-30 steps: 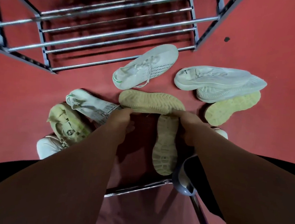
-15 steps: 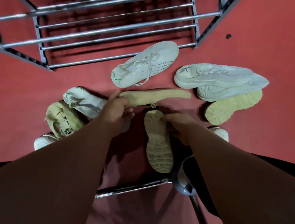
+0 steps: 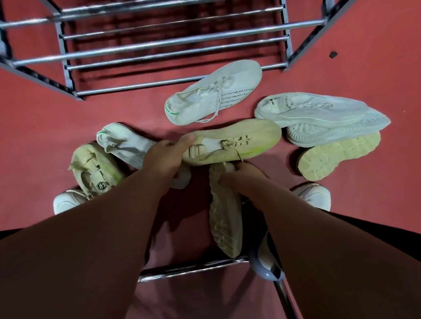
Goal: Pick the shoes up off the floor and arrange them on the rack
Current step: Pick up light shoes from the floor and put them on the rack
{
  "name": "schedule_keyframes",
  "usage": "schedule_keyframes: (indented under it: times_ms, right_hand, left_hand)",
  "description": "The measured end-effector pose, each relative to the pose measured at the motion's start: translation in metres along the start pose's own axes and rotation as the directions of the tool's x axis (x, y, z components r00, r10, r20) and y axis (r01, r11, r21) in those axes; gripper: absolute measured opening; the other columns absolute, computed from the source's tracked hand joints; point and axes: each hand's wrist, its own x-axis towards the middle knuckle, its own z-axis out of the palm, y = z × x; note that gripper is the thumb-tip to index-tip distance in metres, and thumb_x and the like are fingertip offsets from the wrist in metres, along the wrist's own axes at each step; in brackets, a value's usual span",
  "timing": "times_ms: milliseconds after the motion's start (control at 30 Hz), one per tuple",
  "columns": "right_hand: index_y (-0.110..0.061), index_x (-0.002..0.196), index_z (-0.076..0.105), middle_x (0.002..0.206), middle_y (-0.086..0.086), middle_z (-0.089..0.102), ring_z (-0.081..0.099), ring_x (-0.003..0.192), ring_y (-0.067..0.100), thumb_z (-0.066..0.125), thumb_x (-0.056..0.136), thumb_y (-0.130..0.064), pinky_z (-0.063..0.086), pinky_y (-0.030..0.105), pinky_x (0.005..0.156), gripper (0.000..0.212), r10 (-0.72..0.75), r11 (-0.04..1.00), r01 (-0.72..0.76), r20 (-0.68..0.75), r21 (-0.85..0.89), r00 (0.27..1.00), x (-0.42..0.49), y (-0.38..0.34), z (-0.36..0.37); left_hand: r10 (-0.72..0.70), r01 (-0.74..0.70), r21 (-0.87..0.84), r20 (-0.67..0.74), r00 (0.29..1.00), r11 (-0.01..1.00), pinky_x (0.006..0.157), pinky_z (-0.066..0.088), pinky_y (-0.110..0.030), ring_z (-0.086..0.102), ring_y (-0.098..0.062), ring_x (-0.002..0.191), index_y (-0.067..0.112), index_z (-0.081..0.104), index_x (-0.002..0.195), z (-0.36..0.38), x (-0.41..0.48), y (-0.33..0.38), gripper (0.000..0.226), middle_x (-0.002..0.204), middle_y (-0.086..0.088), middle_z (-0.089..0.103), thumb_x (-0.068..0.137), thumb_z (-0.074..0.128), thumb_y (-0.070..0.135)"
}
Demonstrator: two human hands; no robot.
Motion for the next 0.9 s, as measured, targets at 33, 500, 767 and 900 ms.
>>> schedule_keyframes:
  times_ms: [33,500,767,900]
  right_hand:
    - [-0.018,0.128,0.067,0.121,0.007,0.07,0.067,0.108,0.027,0.073,0.083,-0.03,0.058,0.043,0.093,0.047,0.009,1.0,-0.009,0.003,0.018,1.0,-0.002,0.0,-0.002]
    - [-0.006,0.092,0.073,0.1,0.017,0.076,0.072,0.084,0.027,0.075,0.074,-0.033,0.061,0.038,0.077,0.033,0.094,0.987,-0.061,-0.228,0.148,0.969,-0.036,0.0,-0.039]
    - [-0.011,0.086,0.061,0.081,0.007,0.064,0.065,0.07,0.026,0.073,0.088,-0.039,0.059,0.04,0.067,0.03,0.215,0.887,-0.035,-0.347,0.46,0.913,-0.036,-0.046,-0.046]
    - [-0.01,0.087,0.071,0.089,0.018,0.074,0.065,0.063,0.028,0.068,0.076,-0.023,0.056,0.038,0.063,0.018,0.192,0.841,-0.006,-0.289,0.541,0.938,-0.026,-0.068,-0.039]
  left_hand:
    - [-0.007,0.007,0.007,-0.001,1.0,1.0,0.088,0.055,-0.036,0.069,-0.018,0.09,0.021,0.076,0.096,-0.001,-0.002,0.001,0.067,0.093,0.003,0.075,0.071,0.066,0.082]
    - [-0.018,0.055,-0.556,0.071,0.997,0.829,0.074,0.063,-0.045,0.078,-0.026,0.084,0.02,0.055,0.095,-0.058,-0.021,0.031,0.042,0.092,-0.005,0.08,0.077,0.088,0.036]
    - [-0.222,0.183,-0.572,0.002,0.975,0.799,0.069,0.062,-0.051,0.076,-0.031,0.077,0.011,0.069,0.11,-0.105,-0.016,-0.014,0.042,0.097,-0.012,0.079,0.081,0.084,0.039]
    - [-0.283,0.338,-0.338,0.203,0.937,0.878,0.069,0.058,-0.042,0.072,-0.028,0.084,0.013,0.07,0.114,-0.097,-0.013,-0.032,0.035,0.101,-0.011,0.077,0.087,0.075,0.034]
